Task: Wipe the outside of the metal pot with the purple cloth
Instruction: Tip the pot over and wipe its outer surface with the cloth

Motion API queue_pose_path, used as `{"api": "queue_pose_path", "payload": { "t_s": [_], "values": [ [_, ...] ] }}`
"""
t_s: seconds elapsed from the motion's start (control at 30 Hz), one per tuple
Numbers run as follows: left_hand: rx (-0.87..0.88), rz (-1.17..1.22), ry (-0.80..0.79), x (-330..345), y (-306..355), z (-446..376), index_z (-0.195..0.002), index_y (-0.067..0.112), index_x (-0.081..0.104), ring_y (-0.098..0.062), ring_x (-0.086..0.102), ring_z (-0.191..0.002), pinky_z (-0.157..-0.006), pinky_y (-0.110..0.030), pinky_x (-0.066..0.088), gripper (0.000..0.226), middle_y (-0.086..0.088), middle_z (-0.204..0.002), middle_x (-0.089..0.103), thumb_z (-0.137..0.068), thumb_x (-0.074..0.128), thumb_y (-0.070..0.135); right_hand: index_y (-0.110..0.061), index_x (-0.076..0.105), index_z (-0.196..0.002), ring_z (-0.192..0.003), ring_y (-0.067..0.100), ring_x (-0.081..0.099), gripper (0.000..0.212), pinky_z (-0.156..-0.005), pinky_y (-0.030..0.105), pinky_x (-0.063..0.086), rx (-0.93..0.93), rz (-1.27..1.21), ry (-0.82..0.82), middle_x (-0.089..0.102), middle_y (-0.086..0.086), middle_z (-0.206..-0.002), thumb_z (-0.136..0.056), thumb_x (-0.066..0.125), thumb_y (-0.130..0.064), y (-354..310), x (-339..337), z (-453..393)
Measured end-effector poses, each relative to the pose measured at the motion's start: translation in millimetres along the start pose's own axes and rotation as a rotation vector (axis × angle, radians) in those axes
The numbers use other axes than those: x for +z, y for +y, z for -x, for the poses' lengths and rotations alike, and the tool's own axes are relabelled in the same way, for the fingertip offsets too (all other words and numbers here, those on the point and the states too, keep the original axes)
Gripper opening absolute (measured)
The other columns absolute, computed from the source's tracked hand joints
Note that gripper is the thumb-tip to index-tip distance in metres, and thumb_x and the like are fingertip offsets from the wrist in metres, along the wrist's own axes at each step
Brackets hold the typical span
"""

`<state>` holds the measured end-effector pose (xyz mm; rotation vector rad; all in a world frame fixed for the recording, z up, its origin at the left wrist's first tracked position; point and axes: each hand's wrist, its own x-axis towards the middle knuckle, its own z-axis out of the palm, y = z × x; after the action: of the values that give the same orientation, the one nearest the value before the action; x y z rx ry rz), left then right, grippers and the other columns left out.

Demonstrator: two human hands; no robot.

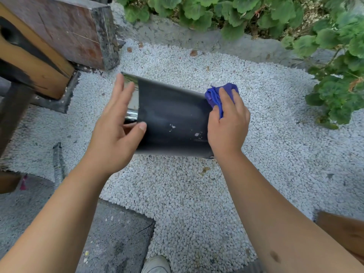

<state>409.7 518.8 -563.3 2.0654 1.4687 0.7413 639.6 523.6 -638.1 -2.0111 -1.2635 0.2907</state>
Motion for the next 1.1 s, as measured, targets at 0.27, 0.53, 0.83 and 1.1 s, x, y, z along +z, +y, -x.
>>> {"api": "queue_pose_path", "payload": {
  "t_s": [0.27, 0.53, 0.83, 1.1],
  "values": [
    [0.147, 0.124, -0.015, 16.0, -1.6, -11.6, -0.153, 0.003, 0.025, -0.028, -0.002, -0.154, -0.108, -0.002, 0.022, 0.062, -0.018, -0.165, -0.002, -0.096, 0.049, 0.006, -0.025, 0.061, -0.131, -0.130, 0.017, 0.046, 0.042, -0.095, -0.003, 0.016, 0.083, -0.159, -0.126, 0.050, -0.002, -0.145, -0.091, 0.054, -0.017, -1.5, -14.0, -31.0],
    [0.074, 0.110, 0.023, 17.0, -3.7, -11.0, -0.153, 0.011, 0.023, -0.033, 0.001, -0.154, -0.122, -0.048, 0.017, 0.062, -0.004, -0.162, -0.001, -0.097, 0.048, 0.013, -0.020, 0.063, -0.129, -0.128, 0.013, 0.046, 0.042, -0.109, 0.021, 0.031, -0.088, -0.493, -0.044, 0.053, 0.005, -0.142, -0.088, 0.058, -0.016, -90.6, -16.9, 12.7],
    [0.060, 0.104, 0.024, 18.1, 2.5, -12.6, -0.152, -0.005, 0.019, -0.017, 0.001, -0.152, -0.123, -0.027, 0.010, 0.065, -0.023, -0.163, -0.001, -0.093, 0.048, 0.003, -0.003, 0.068, -0.119, -0.121, 0.027, 0.042, 0.036, -0.097, 0.052, 0.044, -0.526, -0.279, 0.099, 0.056, 0.028, -0.131, -0.089, 0.047, -0.001, -81.3, 8.5, 38.0],
    [0.042, 0.101, 0.057, 18.7, 4.5, -8.5, -0.155, 0.004, 0.022, -0.015, 0.002, -0.153, -0.113, -0.007, 0.014, 0.065, -0.010, -0.165, 0.001, -0.095, 0.048, 0.006, -0.012, 0.065, -0.125, -0.114, 0.042, 0.050, 0.047, -0.101, 0.050, 0.042, -0.189, -0.116, 0.069, 0.051, 0.017, -0.141, -0.082, 0.050, 0.000, -22.7, 2.7, 12.4]
  ]
}}
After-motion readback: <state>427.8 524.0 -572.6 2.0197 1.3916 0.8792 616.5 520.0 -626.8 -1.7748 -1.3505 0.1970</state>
